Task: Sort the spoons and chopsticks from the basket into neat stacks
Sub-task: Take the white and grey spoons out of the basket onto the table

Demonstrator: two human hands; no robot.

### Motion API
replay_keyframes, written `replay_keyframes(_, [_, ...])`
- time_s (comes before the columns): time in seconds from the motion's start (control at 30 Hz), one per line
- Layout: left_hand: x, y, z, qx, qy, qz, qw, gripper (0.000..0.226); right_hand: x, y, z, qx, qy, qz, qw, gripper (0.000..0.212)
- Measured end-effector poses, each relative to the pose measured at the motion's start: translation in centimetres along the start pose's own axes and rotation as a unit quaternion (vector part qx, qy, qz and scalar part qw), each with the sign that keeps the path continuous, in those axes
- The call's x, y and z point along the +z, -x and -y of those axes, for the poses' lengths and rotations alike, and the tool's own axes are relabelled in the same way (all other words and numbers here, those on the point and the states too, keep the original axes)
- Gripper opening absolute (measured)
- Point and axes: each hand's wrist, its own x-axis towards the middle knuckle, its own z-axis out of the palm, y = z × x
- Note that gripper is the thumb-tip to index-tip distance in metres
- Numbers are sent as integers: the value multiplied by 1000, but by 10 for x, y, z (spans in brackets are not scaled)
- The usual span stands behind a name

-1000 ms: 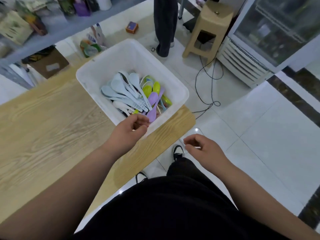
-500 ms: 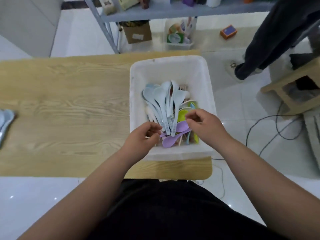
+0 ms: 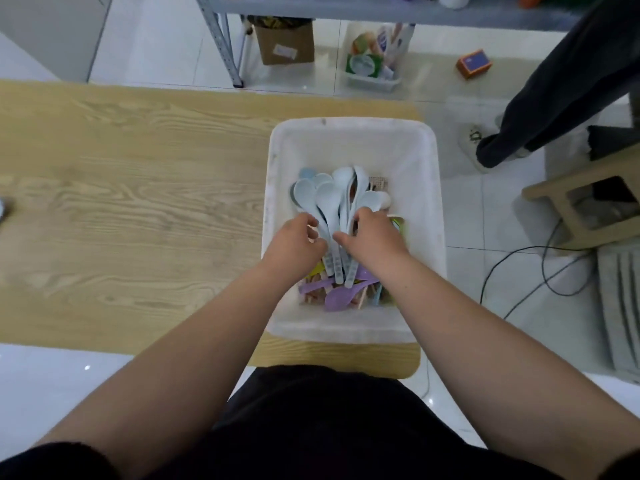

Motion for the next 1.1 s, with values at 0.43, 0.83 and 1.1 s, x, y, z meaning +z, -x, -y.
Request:
replay_keyframes(0.43, [28,-48,-8,38,-177,10,984,49,5,-5,-4,62,-8,-10,998,41])
replay_keyframes(0.83, [20,-47,-5,-14,-37,38,998,16,-6,5,-26,67,-121,-23,990,21])
replay_keyframes(1.1, [19,-41,-8,-52,61,42,996,18,-4,7,-29,136,-316,-28,939,24])
